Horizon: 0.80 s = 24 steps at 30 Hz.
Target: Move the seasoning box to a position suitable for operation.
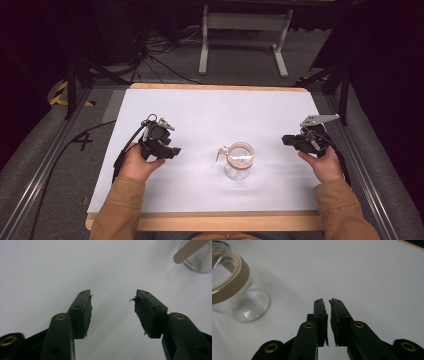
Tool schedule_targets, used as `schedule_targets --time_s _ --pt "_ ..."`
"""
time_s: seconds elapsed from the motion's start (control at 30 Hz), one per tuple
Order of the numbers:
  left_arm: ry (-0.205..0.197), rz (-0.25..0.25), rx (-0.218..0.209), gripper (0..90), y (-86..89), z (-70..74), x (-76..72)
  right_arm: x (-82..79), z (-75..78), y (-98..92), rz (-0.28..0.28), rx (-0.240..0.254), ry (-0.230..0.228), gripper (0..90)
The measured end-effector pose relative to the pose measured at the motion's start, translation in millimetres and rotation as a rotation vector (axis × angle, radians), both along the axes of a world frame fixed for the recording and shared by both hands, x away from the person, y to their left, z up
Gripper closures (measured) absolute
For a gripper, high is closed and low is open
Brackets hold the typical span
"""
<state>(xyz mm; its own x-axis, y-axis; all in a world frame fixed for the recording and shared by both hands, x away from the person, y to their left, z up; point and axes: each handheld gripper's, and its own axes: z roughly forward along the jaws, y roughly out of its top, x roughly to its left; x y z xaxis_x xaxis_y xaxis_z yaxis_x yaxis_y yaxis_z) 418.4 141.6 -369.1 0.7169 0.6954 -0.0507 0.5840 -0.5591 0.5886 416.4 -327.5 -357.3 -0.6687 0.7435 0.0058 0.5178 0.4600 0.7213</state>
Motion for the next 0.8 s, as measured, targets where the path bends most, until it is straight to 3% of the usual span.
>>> schedule_targets --time_s 0.03,0.07,0.27,0.37,0.43,0.53,0.57,0.63,0.8 --pt "0.0 0.0 0.0 51.3 0.0 0.0 0.0 -0.8 0.0 -0.4 0.003 -0.002 -0.003 82.1" --pt "0.003 -0.016 -0.037 51.3 -2.7 4.1 -2.2 -2.3 0.3 -1.0 0.004 -0.01 -0.012 82.5" --pt "0.003 -0.011 -0.053 50.4 -13.1 12.5 -7.4 -7.5 -0.2 -5.9 0.042 0.005 -0.054 84.2" --pt "0.007 -0.074 -0.08 50.9 -16.6 17.9 -11.1 -11.0 -0.9 -6.9 0.051 0.018 -0.07 83.8" --pt "-0.005 -0.135 -0.049 56.5 -21.4 22.0 -15.7 -13.2 -1.1 -7.3 0.053 0.023 -0.077 83.2" --pt "0.0 -0.132 -0.029 68.7 -25.7 24.3 -17.8 -17.8 -0.8 -7.2 0.068 0.027 -0.063 84.3" --pt "0.007 -0.132 -0.025 68.7 -27.7 25.0 -18.0 -17.8 -0.8 -7.2 0.068 0.027 -0.063 84.3" --pt "0.011 -0.155 -0.025 77.4 -33.5 24.8 -19.1 -21.1 -1.3 -5.6 0.087 0.013 -0.066 86.7" --pt "0.042 -0.217 -0.059 82.6 -50.2 19.4 -19.5 -24.7 -4.6 1.6 0.098 0.005 -0.058 86.3"
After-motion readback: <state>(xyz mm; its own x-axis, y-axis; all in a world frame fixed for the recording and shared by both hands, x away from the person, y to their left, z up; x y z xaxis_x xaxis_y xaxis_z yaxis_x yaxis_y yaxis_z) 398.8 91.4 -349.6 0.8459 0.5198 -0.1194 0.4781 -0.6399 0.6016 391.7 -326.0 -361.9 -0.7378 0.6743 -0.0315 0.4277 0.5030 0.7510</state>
